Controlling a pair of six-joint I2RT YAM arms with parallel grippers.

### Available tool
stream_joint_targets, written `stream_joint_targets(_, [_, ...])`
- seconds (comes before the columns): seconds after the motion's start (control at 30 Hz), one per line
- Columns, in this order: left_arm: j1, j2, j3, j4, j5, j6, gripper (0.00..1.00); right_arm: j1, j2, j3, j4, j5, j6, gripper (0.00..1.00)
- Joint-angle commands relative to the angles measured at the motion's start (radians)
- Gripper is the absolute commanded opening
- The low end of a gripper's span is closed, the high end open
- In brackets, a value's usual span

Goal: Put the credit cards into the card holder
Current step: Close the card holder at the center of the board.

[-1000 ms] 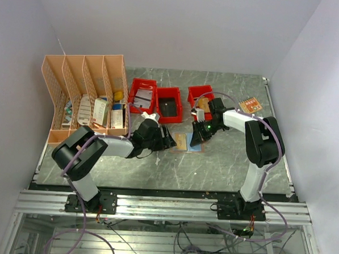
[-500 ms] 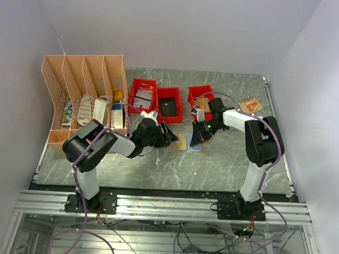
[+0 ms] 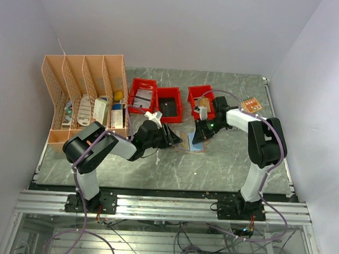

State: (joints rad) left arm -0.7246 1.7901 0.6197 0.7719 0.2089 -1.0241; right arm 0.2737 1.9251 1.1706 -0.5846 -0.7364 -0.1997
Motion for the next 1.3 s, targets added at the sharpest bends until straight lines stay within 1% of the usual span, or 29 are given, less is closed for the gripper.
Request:
stream_joint_targets(0.0, [-0.029, -0.036, 0.065, 0.002, -0.009, 0.043, 0.54, -0.06, -0.089, 0.002, 0.002, -0.039, -0.047, 0.16])
stream_joint_targets(0.13, [-0.055, -0.036, 0.147, -0.092, -0.021, 0.086, 0.56, -0.116, -0.152, -0.009, 0.011, -0.041, -0.051, 0.17])
stream_joint_targets(0.33, [-0.096, 0.03, 0.277, -0.193, -0.019, 0.127, 0.6, -0.23, -0.198, -0.027, 0.041, 0.11, -0.022, 0.18])
stream_joint_targets(0.4, [-0.11, 0.071, 0.323, -0.203, -0.006, 0.132, 0.6, -0.251, -0.214, -0.038, 0.048, 0.132, -0.02, 0.28])
stream_joint_targets(0.47, [-0.123, 0.12, 0.371, -0.209, 0.009, 0.134, 0.61, -0.26, -0.222, -0.043, 0.048, 0.138, -0.02, 0.35])
stream_joint_targets(0.53, [-0.13, 0.18, 0.429, -0.221, 0.036, 0.137, 0.61, -0.268, -0.225, -0.042, 0.048, 0.136, -0.021, 0.38])
stream_joint_targets(0.63, [-0.134, 0.269, 0.501, -0.219, 0.066, 0.134, 0.61, -0.285, -0.239, -0.044, 0.049, 0.112, -0.022, 0.39])
stream_joint_targets(0.67, [-0.134, 0.287, 0.514, -0.219, 0.067, 0.135, 0.61, -0.293, -0.249, -0.047, 0.051, 0.075, -0.03, 0.39])
stream_joint_targets(0.8, [-0.134, 0.279, 0.523, -0.245, 0.045, 0.162, 0.58, -0.299, -0.29, -0.07, 0.044, -0.024, -0.082, 0.4])
stream_joint_targets(0.9, [-0.131, 0.264, 0.52, -0.266, 0.041, 0.182, 0.5, -0.291, -0.281, -0.078, 0.029, -0.038, -0.104, 0.4])
stream_joint_targets(1.03, [-0.125, 0.275, 0.511, -0.26, 0.046, 0.169, 0.3, -0.276, -0.249, -0.08, 0.007, 0.001, -0.117, 0.4])
stream_joint_targets(1.1, [-0.122, 0.289, 0.504, -0.245, 0.053, 0.156, 0.24, -0.265, -0.24, -0.085, 0.011, 0.04, -0.116, 0.4])
stream_joint_targets(1.17, [-0.12, 0.298, 0.502, -0.237, 0.055, 0.149, 0.2, -0.252, -0.234, -0.089, 0.012, 0.074, -0.118, 0.39])
stream_joint_targets(1.27, [-0.117, 0.304, 0.504, -0.246, 0.057, 0.15, 0.16, -0.231, -0.22, -0.088, 0.006, 0.104, -0.122, 0.37])
